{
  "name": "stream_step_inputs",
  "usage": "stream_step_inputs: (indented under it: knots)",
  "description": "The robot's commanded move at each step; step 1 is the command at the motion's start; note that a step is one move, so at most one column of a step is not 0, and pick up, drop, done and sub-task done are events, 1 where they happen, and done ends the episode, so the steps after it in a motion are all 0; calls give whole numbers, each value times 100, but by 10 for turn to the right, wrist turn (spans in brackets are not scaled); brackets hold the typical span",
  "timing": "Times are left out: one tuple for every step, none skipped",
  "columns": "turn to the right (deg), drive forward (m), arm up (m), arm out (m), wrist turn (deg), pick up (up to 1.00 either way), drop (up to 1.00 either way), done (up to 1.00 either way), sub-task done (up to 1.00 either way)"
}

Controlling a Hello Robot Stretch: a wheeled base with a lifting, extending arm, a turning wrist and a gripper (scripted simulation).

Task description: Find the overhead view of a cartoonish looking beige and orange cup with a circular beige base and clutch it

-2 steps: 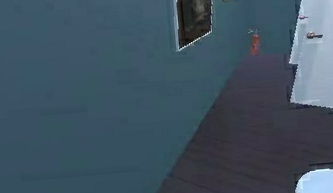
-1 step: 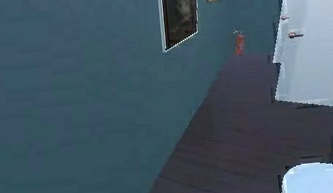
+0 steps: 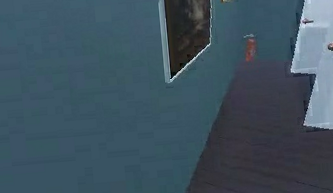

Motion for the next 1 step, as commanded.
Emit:
stream_step_inputs:
  knots:
    - [240,0,0,0,0,0,0,0,0]
